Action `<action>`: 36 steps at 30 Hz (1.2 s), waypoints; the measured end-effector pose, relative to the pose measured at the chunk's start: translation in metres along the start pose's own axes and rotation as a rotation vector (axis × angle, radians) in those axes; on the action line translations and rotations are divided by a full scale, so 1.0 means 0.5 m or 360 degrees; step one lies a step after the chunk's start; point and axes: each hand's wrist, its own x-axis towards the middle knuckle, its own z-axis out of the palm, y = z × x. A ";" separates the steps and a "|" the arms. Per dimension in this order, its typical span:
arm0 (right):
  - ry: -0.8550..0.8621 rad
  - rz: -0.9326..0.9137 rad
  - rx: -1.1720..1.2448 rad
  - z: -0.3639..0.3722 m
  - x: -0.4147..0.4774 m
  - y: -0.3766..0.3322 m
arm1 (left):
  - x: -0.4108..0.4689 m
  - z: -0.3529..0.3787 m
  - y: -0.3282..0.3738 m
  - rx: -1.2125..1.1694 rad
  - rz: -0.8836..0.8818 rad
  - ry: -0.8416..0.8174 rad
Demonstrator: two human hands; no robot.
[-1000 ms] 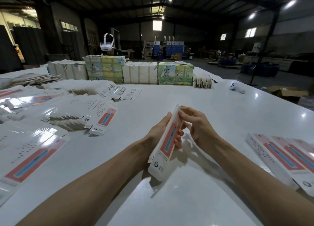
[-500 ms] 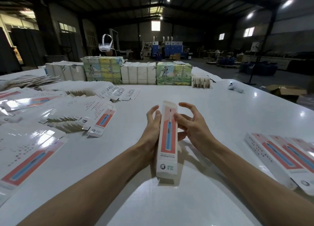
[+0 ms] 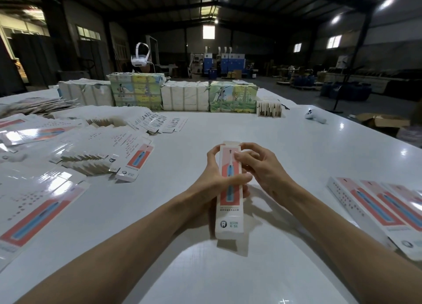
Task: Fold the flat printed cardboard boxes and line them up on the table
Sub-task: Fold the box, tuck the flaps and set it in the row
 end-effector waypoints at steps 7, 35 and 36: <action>0.0020 -0.0031 0.0062 -0.003 0.010 0.003 | -0.004 -0.007 0.011 0.0085 -0.0060 0.0013; 0.0194 0.0180 0.0230 -0.036 0.012 -0.018 | -0.016 0.003 0.018 0.0442 -0.0007 -0.0134; 0.0193 0.0181 0.0232 -0.036 0.012 -0.019 | -0.017 0.004 0.019 0.0452 -0.0006 -0.0122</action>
